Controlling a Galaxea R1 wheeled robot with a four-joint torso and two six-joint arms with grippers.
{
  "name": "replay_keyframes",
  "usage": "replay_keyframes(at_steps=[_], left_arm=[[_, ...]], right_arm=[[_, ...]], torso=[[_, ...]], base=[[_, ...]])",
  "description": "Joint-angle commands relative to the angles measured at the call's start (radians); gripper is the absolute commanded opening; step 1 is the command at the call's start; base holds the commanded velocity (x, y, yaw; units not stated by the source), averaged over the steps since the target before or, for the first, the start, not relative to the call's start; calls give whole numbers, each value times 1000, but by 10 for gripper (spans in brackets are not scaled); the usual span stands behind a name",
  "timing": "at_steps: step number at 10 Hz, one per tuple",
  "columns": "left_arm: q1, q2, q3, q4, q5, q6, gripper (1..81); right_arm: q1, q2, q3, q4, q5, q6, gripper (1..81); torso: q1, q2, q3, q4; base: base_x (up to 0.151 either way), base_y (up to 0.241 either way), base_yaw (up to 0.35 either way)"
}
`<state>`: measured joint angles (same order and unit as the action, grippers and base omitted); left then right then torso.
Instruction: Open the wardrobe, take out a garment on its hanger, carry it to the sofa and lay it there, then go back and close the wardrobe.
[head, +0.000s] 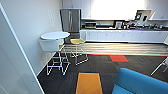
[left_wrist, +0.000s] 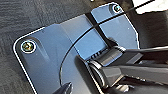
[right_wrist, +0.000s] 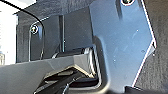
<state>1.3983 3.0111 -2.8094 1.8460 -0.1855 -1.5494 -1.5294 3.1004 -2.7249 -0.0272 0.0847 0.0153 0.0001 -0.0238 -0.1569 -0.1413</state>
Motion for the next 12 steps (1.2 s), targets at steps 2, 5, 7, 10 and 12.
replay_keyframes(at_steps=[2, 5, 7, 10, 12], left_arm=[[-45, -6, -4, 12, 35, 0, 811], [-43, -4, -4, 13, 35, 0, 811], [-41, -3, -2, 24, 35, 0, 811], [-41, -3, -2, 24, 35, 0, 811], [-41, -3, -2, 24, 35, 0, 811]], right_arm=[[28, 10, 5, -8, -59, -5, 811], [28, 10, 5, -8, -59, -6, 811], [28, 11, 5, -8, -59, -6, 811], [28, 10, 5, -8, -59, -5, 811], [28, 10, 5, -8, -59, -5, 811]], torso=[[0, 0, 0, 0], [0, 0, 0, 0], [0, 0, 0, 0], [0, 0, 0, 0], [0, 0, 0, 0]], base=[[0, 0, 230], [0, 0, 231], [0, 0, 232], [0, 0, 232], [0, 0, 233]])
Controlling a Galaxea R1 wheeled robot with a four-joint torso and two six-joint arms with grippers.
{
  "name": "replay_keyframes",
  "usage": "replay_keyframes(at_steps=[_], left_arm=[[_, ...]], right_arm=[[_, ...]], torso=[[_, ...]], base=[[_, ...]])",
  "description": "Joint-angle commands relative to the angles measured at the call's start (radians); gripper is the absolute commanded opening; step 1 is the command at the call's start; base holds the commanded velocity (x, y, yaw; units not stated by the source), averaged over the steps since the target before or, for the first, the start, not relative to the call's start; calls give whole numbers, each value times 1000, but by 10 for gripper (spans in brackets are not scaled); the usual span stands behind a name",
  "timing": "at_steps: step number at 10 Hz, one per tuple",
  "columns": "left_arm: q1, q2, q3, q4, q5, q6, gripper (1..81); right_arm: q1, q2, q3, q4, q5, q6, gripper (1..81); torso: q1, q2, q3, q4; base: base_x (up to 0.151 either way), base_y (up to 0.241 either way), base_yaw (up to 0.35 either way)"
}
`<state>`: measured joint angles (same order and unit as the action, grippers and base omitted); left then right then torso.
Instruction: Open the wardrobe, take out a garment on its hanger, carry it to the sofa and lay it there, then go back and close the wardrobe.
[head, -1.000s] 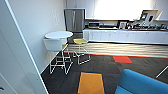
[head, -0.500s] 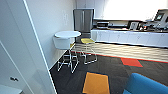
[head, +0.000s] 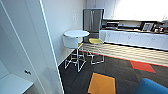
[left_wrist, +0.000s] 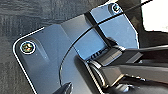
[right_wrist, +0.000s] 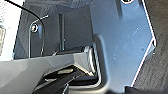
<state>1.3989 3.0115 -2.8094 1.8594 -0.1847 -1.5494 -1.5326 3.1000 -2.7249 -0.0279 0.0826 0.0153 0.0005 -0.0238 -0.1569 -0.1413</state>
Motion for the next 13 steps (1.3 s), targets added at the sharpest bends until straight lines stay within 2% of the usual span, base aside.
replay_keyframes(at_steps=[1, 13], left_arm=[[-42, -3, -3, 11, 36, 0, 811], [-41, 6, -3, -6, 36, -18, 811]], right_arm=[[31, 11, 5, -7, -56, -5, 811], [33, 1, 2, -9, -58, -6, 811]], torso=[[0, 0, 0, 0], [0, 0, 0, 0]], base=[[0, 0, 233], [0, 0, 235]])
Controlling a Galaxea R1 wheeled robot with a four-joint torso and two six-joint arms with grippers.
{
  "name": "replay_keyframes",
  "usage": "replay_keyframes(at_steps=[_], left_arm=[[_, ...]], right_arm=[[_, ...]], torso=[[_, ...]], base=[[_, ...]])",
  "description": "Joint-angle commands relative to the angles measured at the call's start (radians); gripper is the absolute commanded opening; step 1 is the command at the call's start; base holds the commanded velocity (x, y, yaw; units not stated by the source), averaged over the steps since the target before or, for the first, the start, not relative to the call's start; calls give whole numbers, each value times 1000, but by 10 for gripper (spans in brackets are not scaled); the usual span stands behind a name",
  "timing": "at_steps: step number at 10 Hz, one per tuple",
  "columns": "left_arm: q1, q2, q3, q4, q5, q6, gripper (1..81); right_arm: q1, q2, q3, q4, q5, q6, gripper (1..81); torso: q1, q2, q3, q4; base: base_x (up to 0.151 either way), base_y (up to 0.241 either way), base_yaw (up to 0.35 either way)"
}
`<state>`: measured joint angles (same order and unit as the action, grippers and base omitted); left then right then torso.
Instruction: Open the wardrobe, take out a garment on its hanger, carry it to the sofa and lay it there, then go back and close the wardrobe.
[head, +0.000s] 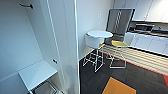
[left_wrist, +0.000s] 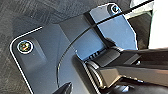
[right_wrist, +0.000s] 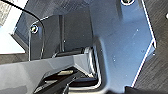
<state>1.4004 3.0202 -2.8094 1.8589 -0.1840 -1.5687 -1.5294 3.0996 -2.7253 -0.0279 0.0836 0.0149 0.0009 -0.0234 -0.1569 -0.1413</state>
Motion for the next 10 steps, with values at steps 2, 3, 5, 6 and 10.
replay_keyframes(at_steps=[2, 3, 5, 6, 10], left_arm=[[-42, -3, -4, -7, 35, 1, 811], [-42, -4, -2, -7, 35, 1, 811], [-42, -6, -4, -7, 34, 3, 811], [-42, -4, -4, -7, 35, 3, 811], [-42, -7, -4, -6, 34, 3, 811]], right_arm=[[27, -5, 1, -4, -58, -4, 811], [25, -5, 1, -3, -58, -4, 811], [27, -3, 1, -3, -58, -4, 811], [31, -3, 0, -3, -58, -4, 811], [34, -3, 1, 0, -59, -3, 811]], torso=[[0, 0, 0, 0], [0, 0, 0, 0], [0, 0, 0, 0], [0, 0, 0, 0], [0, 0, 0, 0]], base=[[0, 0, 235], [0, 0, 235], [0, 0, 236], [0, 0, 235], [0, 0, 235]])
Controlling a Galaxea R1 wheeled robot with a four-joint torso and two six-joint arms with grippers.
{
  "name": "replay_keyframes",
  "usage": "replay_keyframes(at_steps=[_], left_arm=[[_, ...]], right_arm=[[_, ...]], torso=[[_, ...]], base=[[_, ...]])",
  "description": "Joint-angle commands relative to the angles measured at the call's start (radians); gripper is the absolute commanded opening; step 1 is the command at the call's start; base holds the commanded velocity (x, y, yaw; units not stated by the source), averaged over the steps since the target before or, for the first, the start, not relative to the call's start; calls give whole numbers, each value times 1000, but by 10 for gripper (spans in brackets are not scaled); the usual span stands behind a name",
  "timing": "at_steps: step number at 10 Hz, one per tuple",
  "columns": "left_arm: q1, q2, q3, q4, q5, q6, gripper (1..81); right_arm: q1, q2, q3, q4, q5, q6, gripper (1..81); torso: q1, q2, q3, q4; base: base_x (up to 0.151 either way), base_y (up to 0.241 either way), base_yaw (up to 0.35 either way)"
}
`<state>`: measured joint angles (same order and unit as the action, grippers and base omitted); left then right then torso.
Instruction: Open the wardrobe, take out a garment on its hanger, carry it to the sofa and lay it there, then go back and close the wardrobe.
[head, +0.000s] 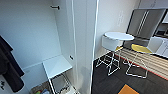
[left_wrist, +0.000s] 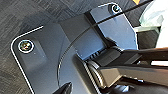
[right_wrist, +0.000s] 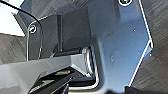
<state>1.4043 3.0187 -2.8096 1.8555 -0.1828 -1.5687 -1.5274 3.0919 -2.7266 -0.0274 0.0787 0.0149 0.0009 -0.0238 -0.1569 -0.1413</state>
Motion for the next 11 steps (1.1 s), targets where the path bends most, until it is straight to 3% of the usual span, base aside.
replay_keyframes(at_steps=[1, 11], left_arm=[[-46, -4, -4, -2, 32, 3, 811], [-43, 0, -4, -1, 33, 6, 811]], right_arm=[[32, 4, 1, 0, -54, -3, 811], [35, 6, 2, -3, -54, -3, 811]], torso=[[0, 0, 0, 0], [0, 0, 0, 0]], base=[[0, 0, 235], [0, 0, 235]])
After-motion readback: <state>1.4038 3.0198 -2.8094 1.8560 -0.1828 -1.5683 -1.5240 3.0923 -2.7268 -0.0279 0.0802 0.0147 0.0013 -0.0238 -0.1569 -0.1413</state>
